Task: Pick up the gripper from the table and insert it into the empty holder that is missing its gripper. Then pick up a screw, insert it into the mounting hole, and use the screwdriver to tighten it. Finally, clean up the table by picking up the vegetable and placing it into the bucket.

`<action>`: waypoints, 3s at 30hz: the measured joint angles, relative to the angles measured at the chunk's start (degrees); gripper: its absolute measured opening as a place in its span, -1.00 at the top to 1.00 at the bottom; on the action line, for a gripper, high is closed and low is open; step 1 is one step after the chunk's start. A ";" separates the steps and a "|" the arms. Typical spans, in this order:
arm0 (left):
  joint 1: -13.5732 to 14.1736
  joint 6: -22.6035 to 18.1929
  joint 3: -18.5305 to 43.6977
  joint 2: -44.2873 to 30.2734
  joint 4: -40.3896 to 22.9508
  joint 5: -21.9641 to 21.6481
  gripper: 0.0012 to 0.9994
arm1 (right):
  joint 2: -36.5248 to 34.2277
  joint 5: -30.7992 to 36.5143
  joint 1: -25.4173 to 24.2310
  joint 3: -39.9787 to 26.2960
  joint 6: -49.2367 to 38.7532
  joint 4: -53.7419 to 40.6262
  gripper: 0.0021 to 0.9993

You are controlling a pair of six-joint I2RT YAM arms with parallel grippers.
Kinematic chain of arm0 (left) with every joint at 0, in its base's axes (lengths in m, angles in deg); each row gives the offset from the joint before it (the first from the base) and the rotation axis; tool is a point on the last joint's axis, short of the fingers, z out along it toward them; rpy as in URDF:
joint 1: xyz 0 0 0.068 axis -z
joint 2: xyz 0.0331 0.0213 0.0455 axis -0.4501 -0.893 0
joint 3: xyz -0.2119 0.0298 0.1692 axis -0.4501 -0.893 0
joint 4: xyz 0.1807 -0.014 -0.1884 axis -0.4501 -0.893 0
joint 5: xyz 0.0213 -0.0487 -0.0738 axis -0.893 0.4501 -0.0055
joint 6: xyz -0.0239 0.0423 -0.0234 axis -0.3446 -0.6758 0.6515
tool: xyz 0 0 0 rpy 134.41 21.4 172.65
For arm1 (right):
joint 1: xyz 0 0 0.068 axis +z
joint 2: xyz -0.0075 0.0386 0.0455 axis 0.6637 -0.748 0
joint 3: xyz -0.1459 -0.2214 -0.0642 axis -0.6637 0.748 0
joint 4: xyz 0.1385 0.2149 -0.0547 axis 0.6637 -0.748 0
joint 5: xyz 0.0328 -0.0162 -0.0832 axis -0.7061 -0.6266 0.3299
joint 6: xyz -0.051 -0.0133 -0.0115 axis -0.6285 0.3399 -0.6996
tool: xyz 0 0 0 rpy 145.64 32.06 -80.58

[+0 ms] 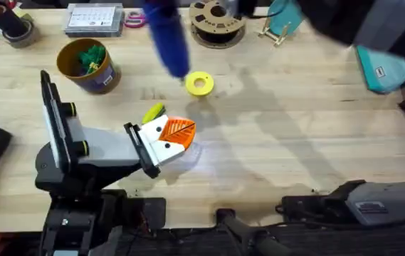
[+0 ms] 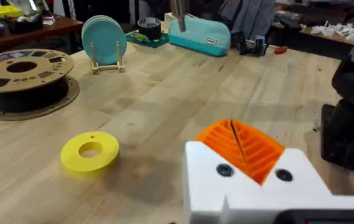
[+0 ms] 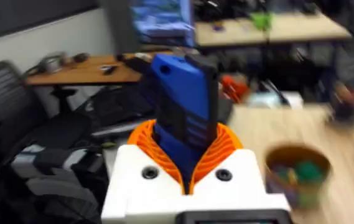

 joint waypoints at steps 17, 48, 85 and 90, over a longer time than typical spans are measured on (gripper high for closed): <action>0.00 -0.02 0.00 0.00 0.01 0.00 0.99 | 0.00 33.71 -16.10 -14.50 -46.97 -54.39 0.96; 0.00 -0.02 0.00 0.00 0.01 -0.01 0.99 | -27.09 72.54 -17.48 -11.07 -92.28 -69.71 0.96; 0.00 5.26 8.61 -4.12 -2.82 -14.88 -0.97 | 5.34 65.08 -18.19 -12.64 -40.22 -63.50 -1.00; 0.00 0.00 22.79 -14.86 -17.52 -20.26 -0.97 | 11.64 64.45 -18.21 -12.75 -30.79 -70.64 -0.99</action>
